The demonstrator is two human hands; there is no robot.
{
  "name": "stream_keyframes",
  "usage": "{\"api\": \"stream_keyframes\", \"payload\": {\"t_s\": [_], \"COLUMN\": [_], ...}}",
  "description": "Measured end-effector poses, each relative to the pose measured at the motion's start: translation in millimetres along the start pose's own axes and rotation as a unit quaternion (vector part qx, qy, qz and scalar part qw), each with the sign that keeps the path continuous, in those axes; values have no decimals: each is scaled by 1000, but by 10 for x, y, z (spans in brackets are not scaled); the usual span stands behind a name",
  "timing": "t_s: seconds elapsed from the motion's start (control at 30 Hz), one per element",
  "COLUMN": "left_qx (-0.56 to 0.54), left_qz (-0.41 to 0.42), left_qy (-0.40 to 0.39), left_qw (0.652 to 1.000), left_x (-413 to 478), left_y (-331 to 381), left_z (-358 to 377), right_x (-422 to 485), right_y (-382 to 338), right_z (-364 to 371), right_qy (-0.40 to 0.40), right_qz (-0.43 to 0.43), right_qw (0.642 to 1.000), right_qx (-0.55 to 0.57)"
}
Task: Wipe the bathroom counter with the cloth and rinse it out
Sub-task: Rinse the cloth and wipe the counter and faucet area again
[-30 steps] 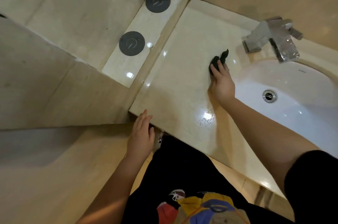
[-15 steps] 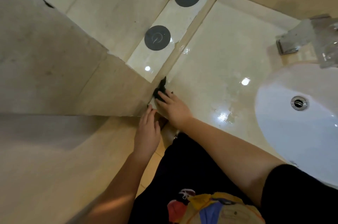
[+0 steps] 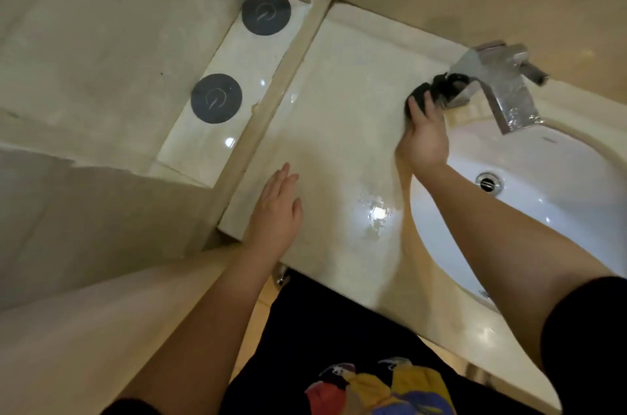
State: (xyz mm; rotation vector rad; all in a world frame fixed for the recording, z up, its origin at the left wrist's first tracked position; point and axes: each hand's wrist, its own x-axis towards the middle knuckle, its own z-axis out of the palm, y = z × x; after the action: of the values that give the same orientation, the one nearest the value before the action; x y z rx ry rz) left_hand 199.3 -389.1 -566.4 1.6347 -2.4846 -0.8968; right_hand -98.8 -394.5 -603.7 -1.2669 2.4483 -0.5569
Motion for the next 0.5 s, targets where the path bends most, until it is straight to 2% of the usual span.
{"api": "stream_keyframes", "payload": {"t_s": [0.03,0.07,0.13,0.2,0.27,0.3,0.33,0.37,0.43,0.5], "left_qx": [1,1,-1,2,3,2,1,0,4,14], "left_qz": [6,10,12,8,8,12,16,17,11,6], "left_qy": [0,2,5,10,24,34,44,49,45,33], "left_qw": [1000,1000,1000,1000,1000,999,999,999,999,999], "left_x": [118,227,429,593,701,735,755,774,825,918], "left_y": [60,114,213,281,316,318,322,318,322,326], "left_z": [29,55,100,134,136,127,112,102,83,73], "right_x": [-7,-60,-251,-458,-381,-221,-32,191,687,1128], "right_y": [-74,-163,-330,-378,-337,-312,-297,-293,-328,-469], "right_z": [21,76,271,469,492,467,429,386,271,175], "right_qy": [-2,-13,-67,-150,-207,-201,-178,-145,-79,-42], "right_qz": [14,-8,-168,-343,-429,-451,-455,-428,-301,-179], "right_qw": [1000,1000,983,927,879,869,873,892,950,983], "right_qx": [-7,-10,-3,-14,-9,-4,2,10,20,10]}}
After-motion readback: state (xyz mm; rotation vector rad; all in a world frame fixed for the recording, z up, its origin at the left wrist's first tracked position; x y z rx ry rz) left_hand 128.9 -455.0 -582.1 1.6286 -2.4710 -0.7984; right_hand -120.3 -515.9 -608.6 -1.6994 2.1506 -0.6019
